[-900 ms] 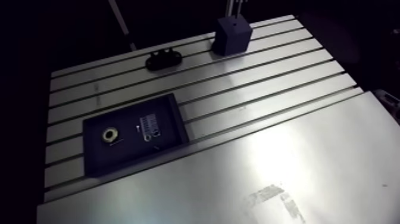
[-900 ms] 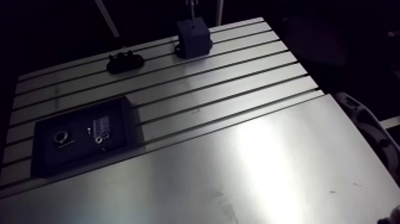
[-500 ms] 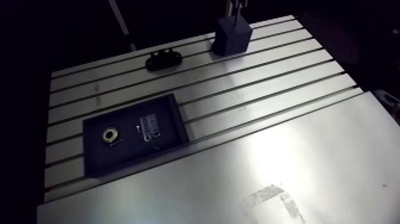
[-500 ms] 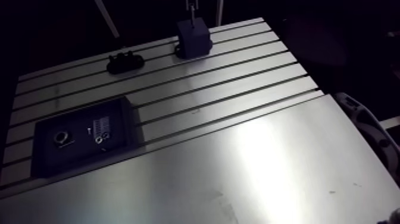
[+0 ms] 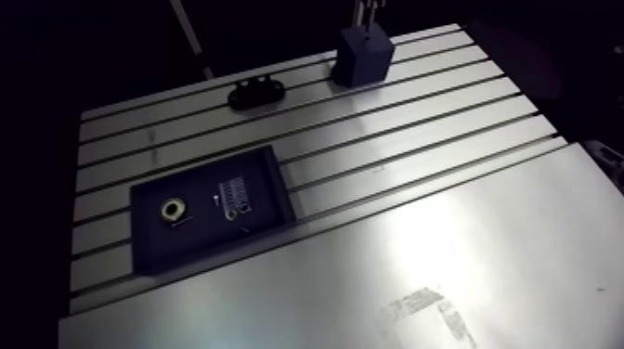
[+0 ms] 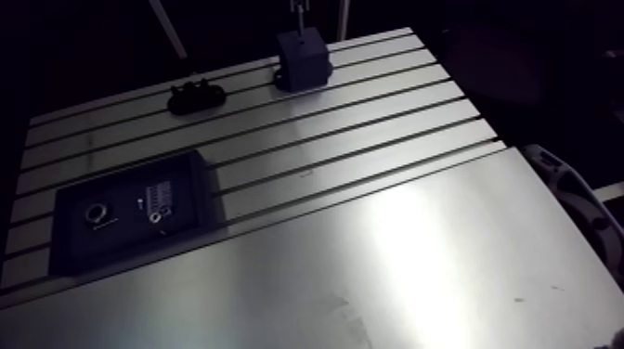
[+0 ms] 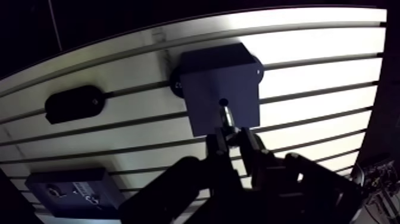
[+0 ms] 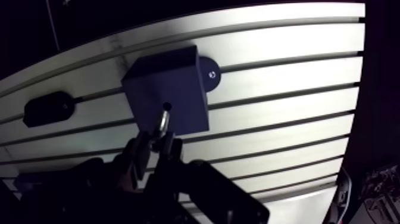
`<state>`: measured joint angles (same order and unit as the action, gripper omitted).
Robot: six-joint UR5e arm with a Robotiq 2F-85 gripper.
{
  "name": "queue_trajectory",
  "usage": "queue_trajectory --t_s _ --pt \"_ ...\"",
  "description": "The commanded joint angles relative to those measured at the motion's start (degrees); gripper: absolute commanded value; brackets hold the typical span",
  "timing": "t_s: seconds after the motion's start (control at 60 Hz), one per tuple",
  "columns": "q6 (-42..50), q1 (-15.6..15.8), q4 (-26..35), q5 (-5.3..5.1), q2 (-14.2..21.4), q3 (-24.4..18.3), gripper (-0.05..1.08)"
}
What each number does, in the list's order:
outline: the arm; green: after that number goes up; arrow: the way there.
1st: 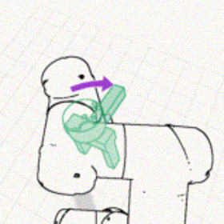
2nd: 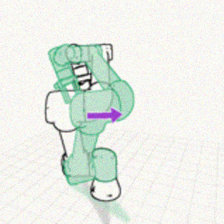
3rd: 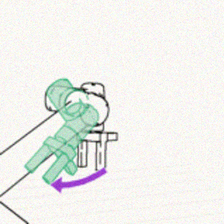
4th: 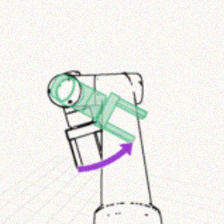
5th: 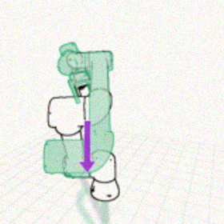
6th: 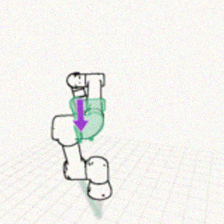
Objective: Pick up the M10 bolt and insert it into the hole until fully seated.
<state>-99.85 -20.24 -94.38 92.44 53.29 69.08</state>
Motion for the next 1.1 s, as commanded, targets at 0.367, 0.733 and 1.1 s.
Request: queue_trajectory --t_s 0.367,0.733,1.1 --pt "-0.04 0.02 -0.14 0.06 -0.16 0.22 1.08" --pt "-0.04 -0.05 -0.41 0.06 -0.52 0.39 1.08" --pt "-0.04 0.02 -0.49 0.06 -0.87 0.39 1.08"
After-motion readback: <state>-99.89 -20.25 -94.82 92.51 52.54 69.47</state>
